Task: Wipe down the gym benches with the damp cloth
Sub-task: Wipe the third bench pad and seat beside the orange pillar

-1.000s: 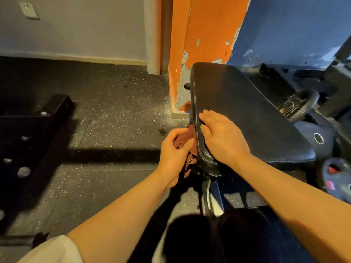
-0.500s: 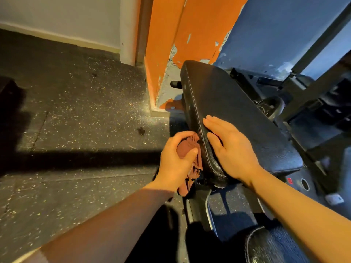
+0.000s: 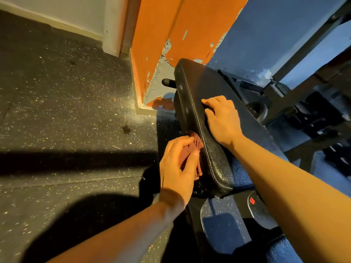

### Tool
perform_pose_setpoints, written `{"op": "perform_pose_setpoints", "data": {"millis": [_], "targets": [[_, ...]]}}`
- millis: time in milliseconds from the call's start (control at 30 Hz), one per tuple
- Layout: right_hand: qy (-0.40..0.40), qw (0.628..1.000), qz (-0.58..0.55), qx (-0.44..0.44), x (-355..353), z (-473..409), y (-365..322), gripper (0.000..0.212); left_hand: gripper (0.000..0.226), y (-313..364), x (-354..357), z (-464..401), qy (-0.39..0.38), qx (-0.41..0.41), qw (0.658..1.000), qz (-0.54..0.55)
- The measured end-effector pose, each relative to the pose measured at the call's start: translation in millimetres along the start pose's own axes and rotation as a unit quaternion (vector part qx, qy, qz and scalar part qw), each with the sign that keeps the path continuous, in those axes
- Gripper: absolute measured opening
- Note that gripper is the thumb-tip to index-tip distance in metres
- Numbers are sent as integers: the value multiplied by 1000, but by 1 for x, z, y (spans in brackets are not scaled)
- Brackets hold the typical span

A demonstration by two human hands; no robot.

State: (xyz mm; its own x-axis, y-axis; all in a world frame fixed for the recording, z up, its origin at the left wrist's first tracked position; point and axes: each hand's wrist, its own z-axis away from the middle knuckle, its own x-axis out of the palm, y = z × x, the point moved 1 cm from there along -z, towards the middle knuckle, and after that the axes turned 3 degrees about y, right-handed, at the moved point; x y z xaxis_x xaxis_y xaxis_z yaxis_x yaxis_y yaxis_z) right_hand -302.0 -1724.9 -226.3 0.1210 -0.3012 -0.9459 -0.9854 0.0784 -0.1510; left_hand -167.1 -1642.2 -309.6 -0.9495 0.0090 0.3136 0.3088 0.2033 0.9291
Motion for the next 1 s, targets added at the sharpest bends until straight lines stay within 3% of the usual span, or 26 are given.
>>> {"op": "perform_pose_setpoints", "data": {"millis": [133,300,400,667,767,867,933,1000], "targets": [[6,1000,17,-8,3,-1,1,33,25,-11,1,-7,10,93,992,-87],[14,1000,19,-10,5,-1,1,32,22,-25,7,-44,40,-76,996,16],[11,1000,10,-12,5,-2,2,33,16,-13,3,-24,46,-19,998,-48],[10,1000,10,-8,6,-3,3,32,32,-1,-10,18,-71,105,987,-100],[14,1000,22,-11,6,-3,2,32,31,2,-9,-9,-54,34,993,-97],[7,1000,13,-5,5,-2,1,33,46,1,-18,-42,29,-99,990,-97],[6,1000,11,-3,4,-1,1,33,52,2,-24,-52,75,-113,988,-73],[6,1000,10,-2,3,-1,0,33,46,4,-21,-53,69,-131,989,-2]]}}
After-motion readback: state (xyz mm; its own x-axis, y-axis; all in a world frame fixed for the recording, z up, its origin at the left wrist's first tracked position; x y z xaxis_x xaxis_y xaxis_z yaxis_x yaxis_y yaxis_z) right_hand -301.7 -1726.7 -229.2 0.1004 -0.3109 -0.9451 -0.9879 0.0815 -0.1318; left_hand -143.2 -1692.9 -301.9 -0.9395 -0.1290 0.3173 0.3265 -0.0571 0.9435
